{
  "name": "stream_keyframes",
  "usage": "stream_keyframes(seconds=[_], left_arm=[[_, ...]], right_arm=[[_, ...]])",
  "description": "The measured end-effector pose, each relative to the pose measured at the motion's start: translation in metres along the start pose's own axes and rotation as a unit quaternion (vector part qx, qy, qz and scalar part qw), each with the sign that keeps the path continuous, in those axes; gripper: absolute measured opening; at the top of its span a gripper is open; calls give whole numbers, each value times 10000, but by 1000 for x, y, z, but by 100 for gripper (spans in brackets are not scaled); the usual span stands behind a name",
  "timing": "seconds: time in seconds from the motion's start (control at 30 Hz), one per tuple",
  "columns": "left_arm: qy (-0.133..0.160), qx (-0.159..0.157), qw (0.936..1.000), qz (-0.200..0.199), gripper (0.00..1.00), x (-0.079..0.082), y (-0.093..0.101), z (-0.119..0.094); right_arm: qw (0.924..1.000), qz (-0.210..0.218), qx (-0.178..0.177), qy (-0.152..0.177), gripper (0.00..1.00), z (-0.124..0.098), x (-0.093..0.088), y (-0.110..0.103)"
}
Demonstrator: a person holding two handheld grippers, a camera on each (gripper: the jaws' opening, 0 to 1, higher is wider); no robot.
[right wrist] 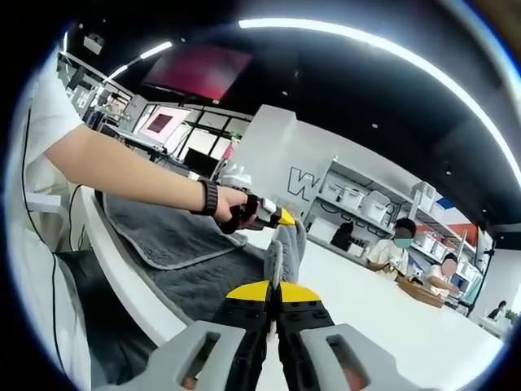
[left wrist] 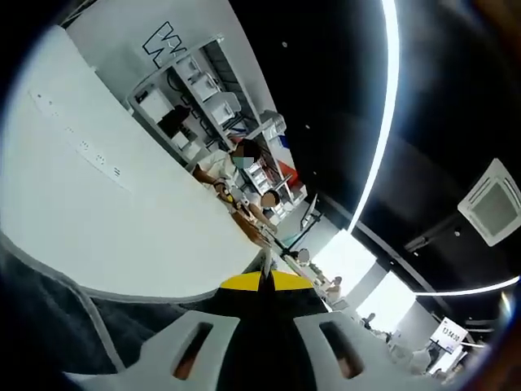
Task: Open the folded towel by lifting each exposed corner and separating the folded layers until the towel lies flat within the target outline without major curled edges
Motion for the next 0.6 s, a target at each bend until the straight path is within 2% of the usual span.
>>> stream_keyframes(seconds=[0.23,0.6], left_arm=[[-5,-51,9999,-117,1,-2,-2,4],[-117,111,9997,-159,1,-12,-7,6]], right_arm=[[9999,63,-81,-104,0,-1,-9,5],[9996,141,-117,-231,0,-3,-20,6]])
Point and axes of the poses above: the point that each gripper's makers call its tool centre point, and the gripper's own axes: z roughly forward along the fingers, y roughly to its right, x roughly out of its top, the point moved 3 cm from there along -z, roughly backward along the fingers, and after that the axes turned 11 degrees about -z, right-handed, at the moved point
